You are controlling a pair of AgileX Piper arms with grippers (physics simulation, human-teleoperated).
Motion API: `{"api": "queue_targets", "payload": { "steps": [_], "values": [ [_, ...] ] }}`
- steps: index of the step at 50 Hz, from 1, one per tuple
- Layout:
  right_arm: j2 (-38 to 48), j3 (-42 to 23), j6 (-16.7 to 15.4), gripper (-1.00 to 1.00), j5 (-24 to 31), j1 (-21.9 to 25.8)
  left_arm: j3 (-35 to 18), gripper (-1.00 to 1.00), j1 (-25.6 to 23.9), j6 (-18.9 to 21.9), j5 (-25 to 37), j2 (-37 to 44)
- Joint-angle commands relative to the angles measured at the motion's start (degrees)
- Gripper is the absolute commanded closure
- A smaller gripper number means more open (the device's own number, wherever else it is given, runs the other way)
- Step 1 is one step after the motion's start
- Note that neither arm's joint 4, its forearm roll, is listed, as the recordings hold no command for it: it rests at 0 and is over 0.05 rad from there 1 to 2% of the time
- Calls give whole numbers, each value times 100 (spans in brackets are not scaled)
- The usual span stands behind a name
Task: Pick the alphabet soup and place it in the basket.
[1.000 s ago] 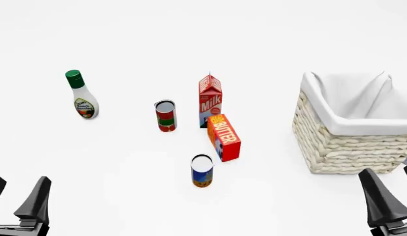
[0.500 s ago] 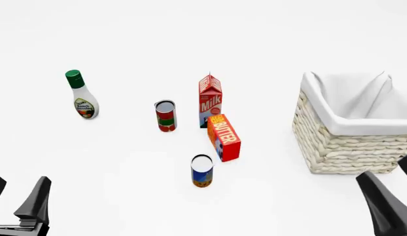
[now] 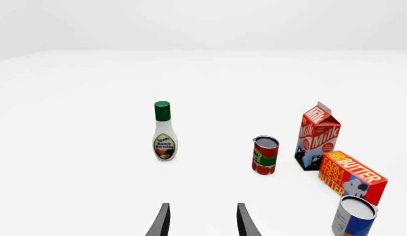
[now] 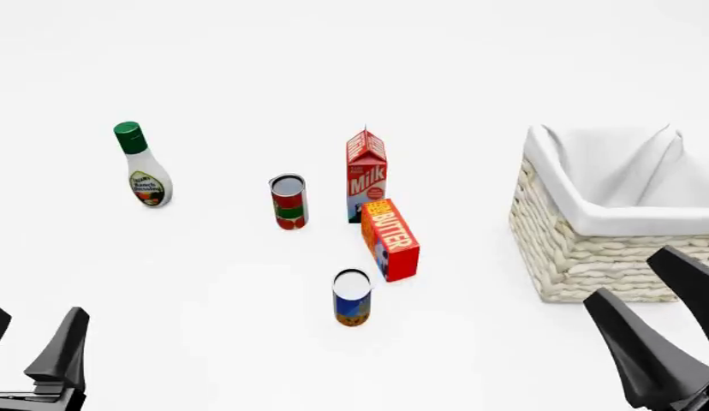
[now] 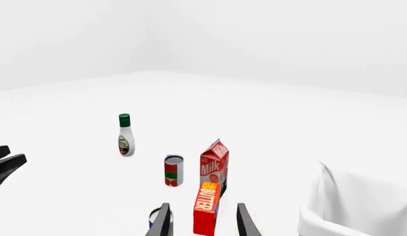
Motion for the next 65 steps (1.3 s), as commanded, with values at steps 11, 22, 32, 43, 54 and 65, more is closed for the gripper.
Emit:
{"api": "queue_targets", "payload": {
  "steps": [11, 22, 32, 43, 54, 65],
  "values": [
    [1272, 60, -91, -100, -1246, 563, 0, -100, 0, 0, 0, 0],
    [1907, 70, -97, -100, -1821, 787, 0, -100, 0, 0, 0, 0],
    [2461, 91, -89, -100, -2319, 952, 0, -100, 0, 0, 0, 0],
    [2949, 85, -85, -100, -2730, 1101, 0, -100, 0, 0, 0, 0],
    [3400, 81, -57, -100, -3104, 1173, 0, -100, 0, 0, 0, 0],
    [3872, 76, -19, -100, -3448, 1179, 0, -100, 0, 0, 0, 0]
  ]
}}
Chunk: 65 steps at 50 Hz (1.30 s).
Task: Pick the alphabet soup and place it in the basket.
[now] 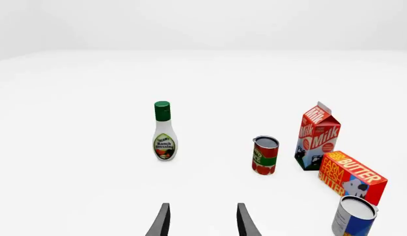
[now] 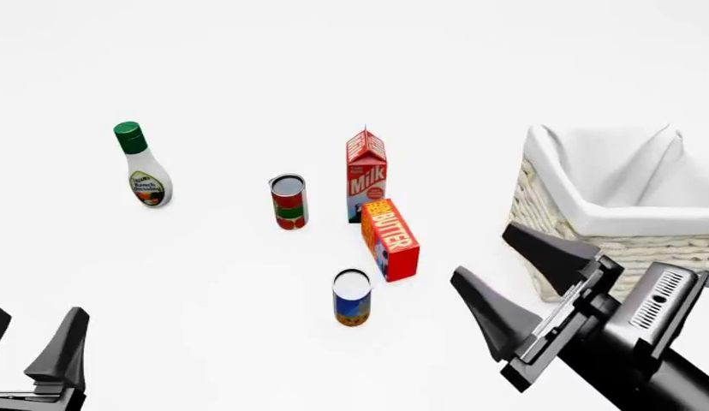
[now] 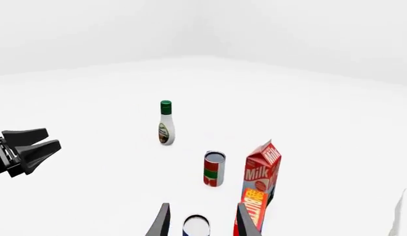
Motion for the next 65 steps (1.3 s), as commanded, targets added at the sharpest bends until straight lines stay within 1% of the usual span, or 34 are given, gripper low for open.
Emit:
{"api": "queue_targets", "payload": {
  "steps": [1, 10, 26, 53, 65],
  "values": [
    [484, -4, 34, -100, -369, 38, 0, -100, 0, 0, 0, 0],
    [1175, -43, 88, -100, -855, 92, 0, -100, 0, 0, 0, 0],
    [2036, -23, 207, -100, -1514, 43, 0, -100, 0, 0, 0, 0],
    [3531, -342, 287, -100, -2331, 46, 0, -100, 0, 0, 0, 0],
    [4020, -490, 318, -100, -2545, 31, 0, -100, 0, 0, 0, 0]
  ]
}}
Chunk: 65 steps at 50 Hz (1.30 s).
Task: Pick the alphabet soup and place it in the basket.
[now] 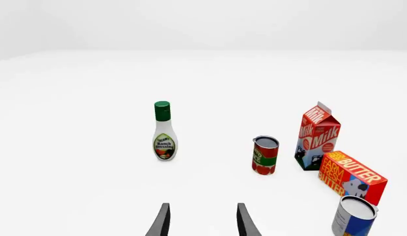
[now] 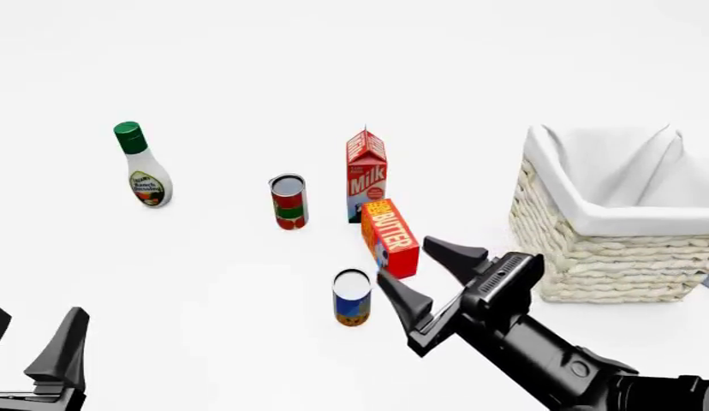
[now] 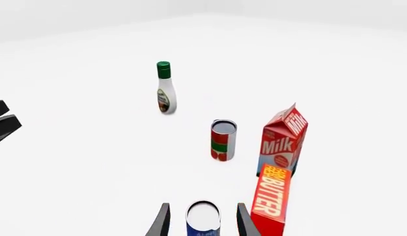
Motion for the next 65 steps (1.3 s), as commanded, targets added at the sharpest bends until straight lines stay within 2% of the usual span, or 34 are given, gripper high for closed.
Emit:
{"api": "queue_targets", "payload": {
  "steps": [1, 65],
  "values": [
    [514, -144, 29, -100, -242, -13, 0, -100, 0, 0, 0, 0],
    [2456, -1048, 86, -100, -689, -10, 0, -100, 0, 0, 0, 0]
  ]
}}
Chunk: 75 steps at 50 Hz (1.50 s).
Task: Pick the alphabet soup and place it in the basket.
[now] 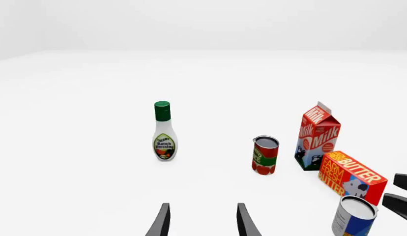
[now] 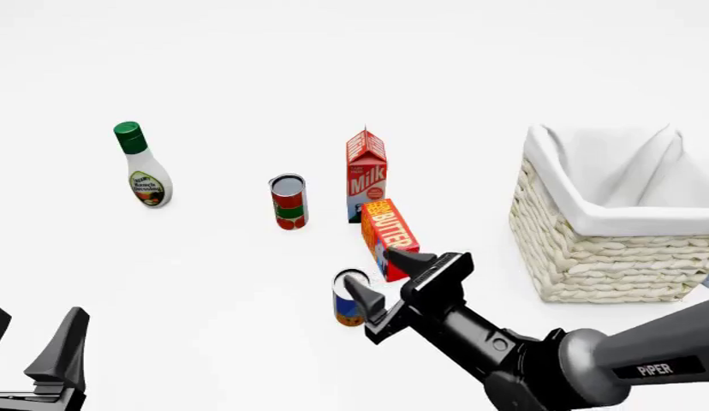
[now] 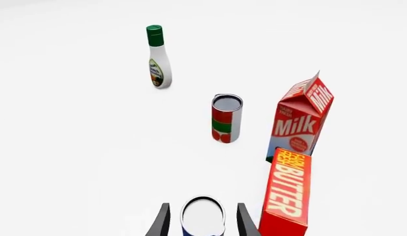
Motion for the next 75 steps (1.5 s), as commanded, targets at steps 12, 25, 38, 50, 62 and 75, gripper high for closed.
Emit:
{"api": "queue_targets", "payload": {
  "steps": [12, 25, 38, 50, 62, 75],
  "values": [
    [544, -290, 40, -100, -67, 0, 0, -100, 0, 0, 0, 0],
    [775, -414, 41, -100, -72, 8, 0, -100, 0, 0, 0, 0],
    [1025, -589, 55, -100, -51, 7, 0, -100, 0, 0, 0, 0],
    [1226, -715, 64, -100, -42, 19, 0, -100, 0, 0, 0, 0],
    [1421, -843, 89, -100, -27, 36, 0, -100, 0, 0, 0, 0],
    [1591, -961, 97, -100, 0, 55, 0, -100, 0, 0, 0, 0]
  ]
}}
